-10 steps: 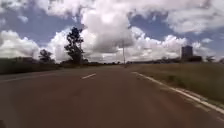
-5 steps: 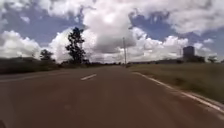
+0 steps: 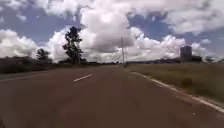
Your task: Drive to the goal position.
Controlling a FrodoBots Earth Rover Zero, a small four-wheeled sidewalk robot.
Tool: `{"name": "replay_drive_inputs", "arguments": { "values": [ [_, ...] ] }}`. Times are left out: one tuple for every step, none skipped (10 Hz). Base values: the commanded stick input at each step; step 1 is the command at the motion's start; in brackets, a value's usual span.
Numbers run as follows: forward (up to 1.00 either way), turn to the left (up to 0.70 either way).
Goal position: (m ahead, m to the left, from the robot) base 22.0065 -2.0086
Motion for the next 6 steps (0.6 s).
{"name": "replay_drive_inputs", "arguments": {
  "values": [
    [1.0, -0.31],
    [1.0, -0.27],
    [1.0, -0.06],
    [1.0, 0.0],
    [1.0, 0.0],
    [1.0, 0.0]
  ]
}}
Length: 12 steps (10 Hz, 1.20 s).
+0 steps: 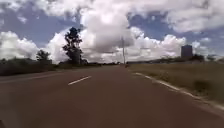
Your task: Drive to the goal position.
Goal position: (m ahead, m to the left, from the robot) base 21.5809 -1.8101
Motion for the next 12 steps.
{"name": "replay_drive_inputs", "arguments": {
  "values": [
    [1.0, 0.0],
    [1.0, 0.0],
    [1.0, 0.0],
    [1.0, 0.0],
    [1.0, -0.35],
    [1.0, -0.15],
    [1.0, 0.0],
    [1.0, 0.0],
    [1.0, 0.0],
    [1.0, 0.0],
    [1.0, -0.01],
    [1.0, -0.05]
  ]
}}
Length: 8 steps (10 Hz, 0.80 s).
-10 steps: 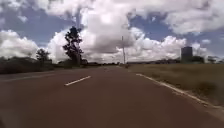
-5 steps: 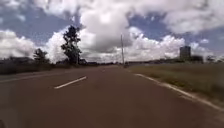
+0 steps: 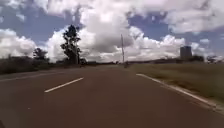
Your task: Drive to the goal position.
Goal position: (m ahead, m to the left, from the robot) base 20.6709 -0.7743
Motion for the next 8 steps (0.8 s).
{"name": "replay_drive_inputs", "arguments": {
  "values": [
    [1.0, -0.15],
    [1.0, -0.33],
    [1.0, -0.27],
    [1.0, -0.07],
    [1.0, 0.0],
    [1.0, 0.0],
    [1.0, 0.0],
    [1.0, 0.0]
  ]
}}
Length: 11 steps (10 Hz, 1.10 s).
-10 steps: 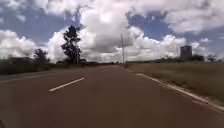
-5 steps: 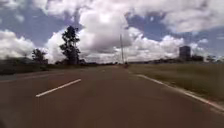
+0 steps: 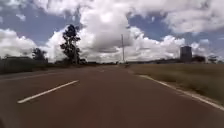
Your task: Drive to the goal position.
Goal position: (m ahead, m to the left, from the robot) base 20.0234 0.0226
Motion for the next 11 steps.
{"name": "replay_drive_inputs", "arguments": {
  "values": [
    [1.0, 0.0],
    [1.0, 0.0],
    [1.0, 0.0],
    [1.0, 0.0],
    [1.0, 0.0],
    [1.0, 0.0],
    [1.0, 0.0],
    [1.0, 0.0],
    [1.0, 0.0],
    [1.0, 0.0],
    [1.0, 0.0]
  ]
}}
